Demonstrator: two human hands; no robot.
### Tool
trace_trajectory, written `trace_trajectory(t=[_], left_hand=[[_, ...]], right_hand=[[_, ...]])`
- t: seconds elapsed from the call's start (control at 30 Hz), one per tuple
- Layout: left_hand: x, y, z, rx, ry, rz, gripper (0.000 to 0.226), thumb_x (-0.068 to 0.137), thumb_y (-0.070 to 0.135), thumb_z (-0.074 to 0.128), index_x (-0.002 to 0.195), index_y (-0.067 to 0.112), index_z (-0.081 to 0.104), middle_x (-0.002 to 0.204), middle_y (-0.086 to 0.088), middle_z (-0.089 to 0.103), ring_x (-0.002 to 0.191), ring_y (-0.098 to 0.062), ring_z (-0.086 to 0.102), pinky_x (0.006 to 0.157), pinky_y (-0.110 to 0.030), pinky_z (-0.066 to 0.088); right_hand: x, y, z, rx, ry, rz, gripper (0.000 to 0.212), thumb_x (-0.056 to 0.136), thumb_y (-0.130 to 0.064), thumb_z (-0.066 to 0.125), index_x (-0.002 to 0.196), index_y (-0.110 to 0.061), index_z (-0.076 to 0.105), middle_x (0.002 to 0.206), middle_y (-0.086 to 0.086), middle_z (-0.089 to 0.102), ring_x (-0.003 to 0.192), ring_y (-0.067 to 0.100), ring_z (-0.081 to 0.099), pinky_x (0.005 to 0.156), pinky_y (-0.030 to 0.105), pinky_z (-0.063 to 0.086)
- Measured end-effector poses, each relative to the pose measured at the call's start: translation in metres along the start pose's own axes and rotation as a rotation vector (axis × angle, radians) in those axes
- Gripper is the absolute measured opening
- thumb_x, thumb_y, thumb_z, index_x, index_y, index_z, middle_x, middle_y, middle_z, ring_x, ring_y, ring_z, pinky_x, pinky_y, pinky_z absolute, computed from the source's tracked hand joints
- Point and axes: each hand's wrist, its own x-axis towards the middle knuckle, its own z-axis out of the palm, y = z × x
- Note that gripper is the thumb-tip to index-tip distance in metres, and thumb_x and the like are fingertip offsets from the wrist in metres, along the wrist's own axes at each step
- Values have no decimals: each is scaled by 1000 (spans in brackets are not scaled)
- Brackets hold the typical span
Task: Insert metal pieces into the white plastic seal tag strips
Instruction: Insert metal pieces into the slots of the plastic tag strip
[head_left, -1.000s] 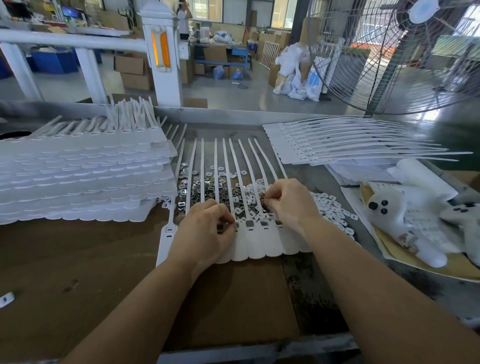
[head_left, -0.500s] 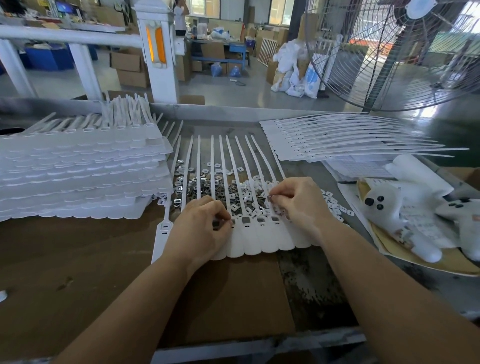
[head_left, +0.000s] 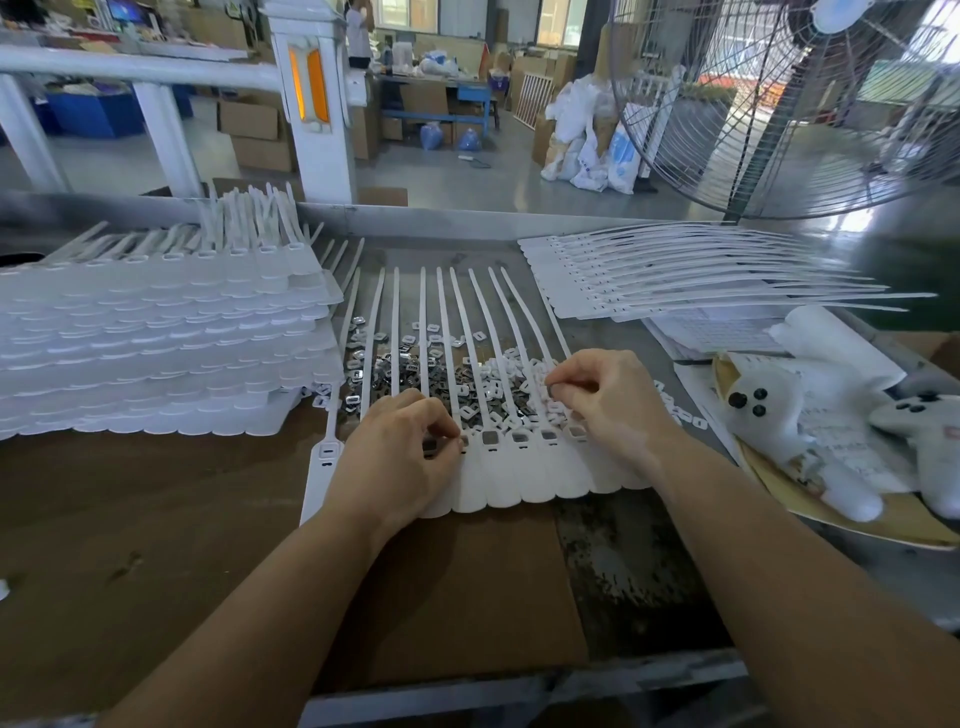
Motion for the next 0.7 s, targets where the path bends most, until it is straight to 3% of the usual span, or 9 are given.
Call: trace_trajectory(t=[0.1, 0.17, 0.27, 0.33, 0.53, 0.7], left_hand=[[0, 1, 0, 5, 0, 3, 2, 83, 23, 66, 84, 22, 65, 81, 19, 48, 88, -7, 46, 70, -14, 35], [0, 1, 0, 8, 2, 4, 2, 83, 23, 67, 83, 23, 65, 80, 21, 47, 88, -6, 45, 70, -14, 34], [0, 0, 0, 12, 5, 6, 2, 82, 22, 67, 83, 23, 65, 80, 22, 46, 88, -6, 45, 69, -12, 34], [0, 0, 0, 14, 7, 10, 3, 82, 22, 67, 83, 23, 65, 80, 23, 46, 88, -7, 46, 69, -13, 34], [1, 0, 1, 14, 4, 7, 2, 83, 22, 67, 83, 23, 65, 80, 22, 46, 88, -6, 45, 68, -8, 32], [1, 0, 1, 17, 1, 9, 4, 83, 23, 66, 81, 25, 63, 80, 22, 46, 88, -7, 45, 70, -17, 34]], right_hand=[[-3, 0, -4, -48, -7, -45, 13, 87, -2, 61, 88, -10, 71, 80, -7, 65, 62, -11, 57, 61, 3, 44], [-7, 1, -6, -93, -1, -55, 11, 86, -4, 63, 92, -9, 72, 84, -4, 67, 69, -5, 60, 64, 5, 45], [-15, 7, -10, -191, 18, -60, 9, 84, -6, 66, 91, -9, 72, 89, 1, 71, 82, 12, 64, 80, 20, 50], [-22, 11, -12, -261, 40, -91, 7, 85, -7, 65, 89, -9, 71, 88, 2, 71, 84, 15, 63, 83, 26, 48], [-35, 15, -12, -376, 81, -198, 6, 87, -11, 62, 87, -7, 67, 88, 3, 68, 85, 17, 59, 78, 23, 42], [-38, 19, -9, -494, 99, -260, 5, 88, -11, 61, 87, -8, 65, 88, 3, 66, 86, 18, 56, 71, 18, 33]])
